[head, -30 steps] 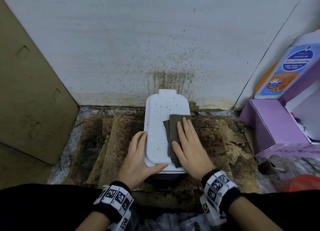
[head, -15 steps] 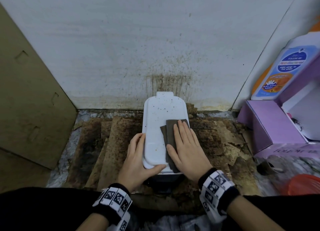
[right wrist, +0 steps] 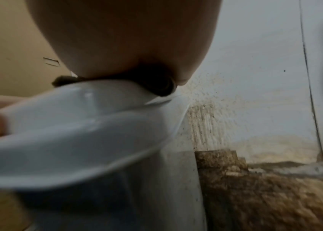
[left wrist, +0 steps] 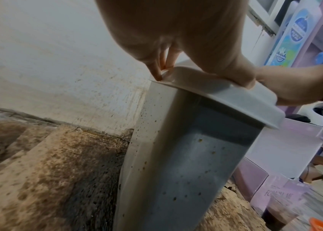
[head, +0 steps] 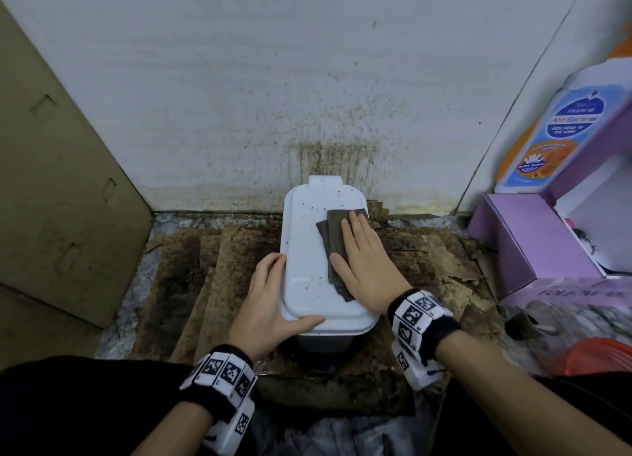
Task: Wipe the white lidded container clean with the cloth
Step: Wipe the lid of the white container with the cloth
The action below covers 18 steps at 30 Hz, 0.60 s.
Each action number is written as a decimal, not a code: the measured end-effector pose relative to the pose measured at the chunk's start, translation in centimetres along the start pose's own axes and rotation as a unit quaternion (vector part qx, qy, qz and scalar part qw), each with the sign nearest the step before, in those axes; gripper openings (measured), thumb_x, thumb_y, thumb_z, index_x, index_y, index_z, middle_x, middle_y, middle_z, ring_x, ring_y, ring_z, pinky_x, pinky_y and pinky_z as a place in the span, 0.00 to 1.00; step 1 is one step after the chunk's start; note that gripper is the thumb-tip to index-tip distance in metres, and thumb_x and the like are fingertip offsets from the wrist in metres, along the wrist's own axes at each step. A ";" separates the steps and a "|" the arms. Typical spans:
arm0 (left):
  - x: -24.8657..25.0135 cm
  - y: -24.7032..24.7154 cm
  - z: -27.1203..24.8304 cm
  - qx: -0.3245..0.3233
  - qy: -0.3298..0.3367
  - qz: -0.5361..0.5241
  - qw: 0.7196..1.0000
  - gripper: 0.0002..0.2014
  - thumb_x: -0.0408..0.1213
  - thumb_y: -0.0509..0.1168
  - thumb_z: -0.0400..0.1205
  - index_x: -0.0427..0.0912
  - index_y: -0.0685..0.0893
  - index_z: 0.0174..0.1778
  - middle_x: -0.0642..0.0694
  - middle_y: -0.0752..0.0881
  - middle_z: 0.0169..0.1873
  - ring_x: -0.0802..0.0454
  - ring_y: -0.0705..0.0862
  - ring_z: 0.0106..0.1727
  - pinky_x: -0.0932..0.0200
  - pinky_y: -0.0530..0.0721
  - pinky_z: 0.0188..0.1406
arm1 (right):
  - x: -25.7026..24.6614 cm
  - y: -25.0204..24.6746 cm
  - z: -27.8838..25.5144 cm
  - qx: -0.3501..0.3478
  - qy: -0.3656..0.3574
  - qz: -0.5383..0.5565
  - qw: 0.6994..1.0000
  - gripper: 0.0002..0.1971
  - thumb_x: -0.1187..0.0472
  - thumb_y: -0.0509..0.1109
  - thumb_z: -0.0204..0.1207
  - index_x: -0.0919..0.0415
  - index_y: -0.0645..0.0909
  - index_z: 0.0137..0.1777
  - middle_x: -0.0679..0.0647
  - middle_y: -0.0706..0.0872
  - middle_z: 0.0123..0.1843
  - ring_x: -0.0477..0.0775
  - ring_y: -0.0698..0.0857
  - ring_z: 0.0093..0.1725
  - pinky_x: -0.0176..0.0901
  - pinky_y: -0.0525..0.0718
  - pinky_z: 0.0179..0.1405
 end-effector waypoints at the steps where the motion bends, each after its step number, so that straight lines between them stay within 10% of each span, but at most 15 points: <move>1: 0.0 0.0 -0.1 0.002 -0.001 -0.001 1.000 0.56 0.68 0.76 0.66 0.47 0.59 0.85 0.61 0.56 0.79 0.64 0.59 0.82 0.59 0.66 0.77 | -0.3 0.2 -1.0 0.012 0.001 0.005 1.000 0.36 0.42 0.45 0.91 0.64 0.41 0.89 0.58 0.37 0.91 0.53 0.35 0.89 0.51 0.38 0.89; 10: 0.4 0.0 -0.1 0.015 0.001 -0.009 1.000 0.55 0.65 0.78 0.66 0.51 0.59 0.84 0.62 0.57 0.78 0.63 0.60 0.81 0.55 0.70 0.77 | -2.2 2.0 -8.6 0.117 0.044 0.069 0.990 0.34 0.43 0.46 0.90 0.59 0.44 0.90 0.52 0.40 0.92 0.46 0.35 0.89 0.46 0.41 0.89; 18: -0.2 0.5 -0.1 -0.006 -0.002 -0.023 1.000 0.55 0.66 0.77 0.68 0.50 0.56 0.85 0.61 0.54 0.80 0.61 0.57 0.83 0.54 0.67 0.80 | -0.4 0.6 -4.6 0.034 0.038 0.056 0.997 0.36 0.41 0.47 0.91 0.58 0.38 0.90 0.50 0.32 0.90 0.46 0.31 0.88 0.43 0.37 0.87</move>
Point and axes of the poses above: each hand's wrist, its own z-axis towards the middle knuckle, its own y-axis out of the palm, x = y × z, the point moved 10 cm from there along z, towards the middle knuckle
